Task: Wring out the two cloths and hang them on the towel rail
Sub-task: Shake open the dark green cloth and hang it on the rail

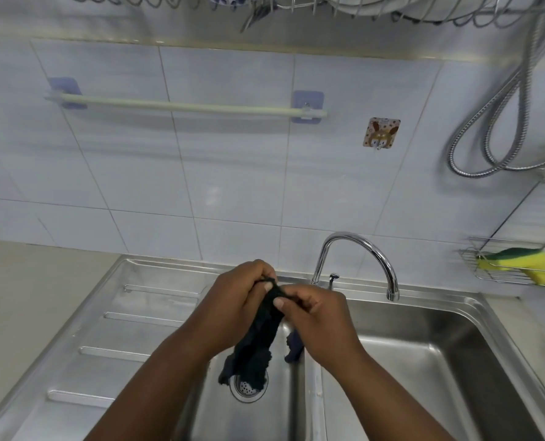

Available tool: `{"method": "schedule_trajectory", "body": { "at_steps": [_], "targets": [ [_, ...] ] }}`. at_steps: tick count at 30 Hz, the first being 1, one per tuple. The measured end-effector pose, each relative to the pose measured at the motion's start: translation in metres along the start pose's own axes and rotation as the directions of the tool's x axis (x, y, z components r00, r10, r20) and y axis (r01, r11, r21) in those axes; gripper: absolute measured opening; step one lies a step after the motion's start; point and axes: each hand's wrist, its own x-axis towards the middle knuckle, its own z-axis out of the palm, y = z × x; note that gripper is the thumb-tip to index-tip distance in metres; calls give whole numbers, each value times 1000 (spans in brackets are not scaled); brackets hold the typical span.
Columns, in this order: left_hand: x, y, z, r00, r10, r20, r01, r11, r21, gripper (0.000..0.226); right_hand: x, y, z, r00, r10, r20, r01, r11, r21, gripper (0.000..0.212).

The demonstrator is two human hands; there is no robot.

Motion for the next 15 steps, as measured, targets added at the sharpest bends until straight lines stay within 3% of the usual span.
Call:
{"method": "schedule_trajectory", "body": {
  "at_steps": [4, 8, 9, 12, 15],
  "targets": [
    [-5, -9, 13, 996, -77, -44, 73, 993, -91, 14, -2, -4, 0, 998, 20, 60, -15, 997, -75, 20],
    [-10, -16, 22, 971, -201, -129, 165, 955, -248, 21, -6, -10, 0, 949, 219, 225, -267, 940, 213, 30],
    [-12, -17, 23, 970, -213, -122, 172, 945, -279, 28, -4, -9, -1, 944, 234, 234, -286, 933, 219, 32],
    [-22, -22, 30, 980, -201, -4, 184, 905, -383, 49, 0, -7, -6, 963, 172, 209, -183, 982, 36, 18],
    [-31, -32, 39, 980, -175, 97, 197, 929, -312, 43, 1, -8, -8, 970, 161, 183, -157, 987, -35, 20]
  ]
}}
